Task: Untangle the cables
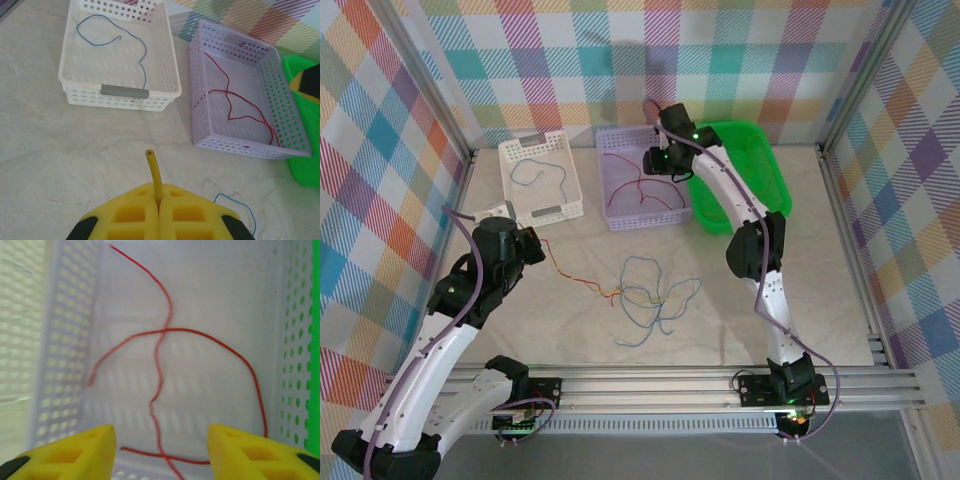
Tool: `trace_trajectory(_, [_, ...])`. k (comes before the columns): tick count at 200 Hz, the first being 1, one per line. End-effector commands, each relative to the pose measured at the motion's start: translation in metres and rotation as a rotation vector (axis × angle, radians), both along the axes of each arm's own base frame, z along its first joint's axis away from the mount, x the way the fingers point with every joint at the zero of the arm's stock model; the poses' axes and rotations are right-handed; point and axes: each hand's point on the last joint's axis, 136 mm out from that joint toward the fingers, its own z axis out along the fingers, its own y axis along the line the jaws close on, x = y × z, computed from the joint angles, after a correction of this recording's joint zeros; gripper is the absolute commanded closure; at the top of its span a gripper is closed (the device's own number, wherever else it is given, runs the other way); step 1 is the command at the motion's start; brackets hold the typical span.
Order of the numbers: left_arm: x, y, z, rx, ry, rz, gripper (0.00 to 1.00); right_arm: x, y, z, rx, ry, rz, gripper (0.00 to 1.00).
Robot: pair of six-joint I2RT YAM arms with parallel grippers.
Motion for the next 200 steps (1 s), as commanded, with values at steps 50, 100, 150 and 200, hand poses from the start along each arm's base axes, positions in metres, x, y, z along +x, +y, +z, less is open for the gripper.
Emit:
trace_trajectory(50, [0.003, -0.021, 0.006, -0.075, -0.011, -0.080, 1.00, -0.171, 0.103, 0.116, 0.445, -0.090, 0.631, 0.39])
trace_trajectory(100, [0.003, -0.054, 0.014, -0.201, -0.010, -0.219, 1.00, -0.246, 0.136, 0.108, 0.679, -0.042, 0.792, 0.39])
trace_trajectory(150, [0.003, -0.064, 0.008, -0.266, 0.021, -0.238, 1.00, -0.274, 0.155, 0.096, 0.754, -0.085, 0.827, 0.39])
trace_trajectory(200, [0.005, -0.066, 0.005, -0.291, 0.032, -0.226, 1.00, -0.281, 0.167, 0.081, 0.728, -0.099, 0.823, 0.46])
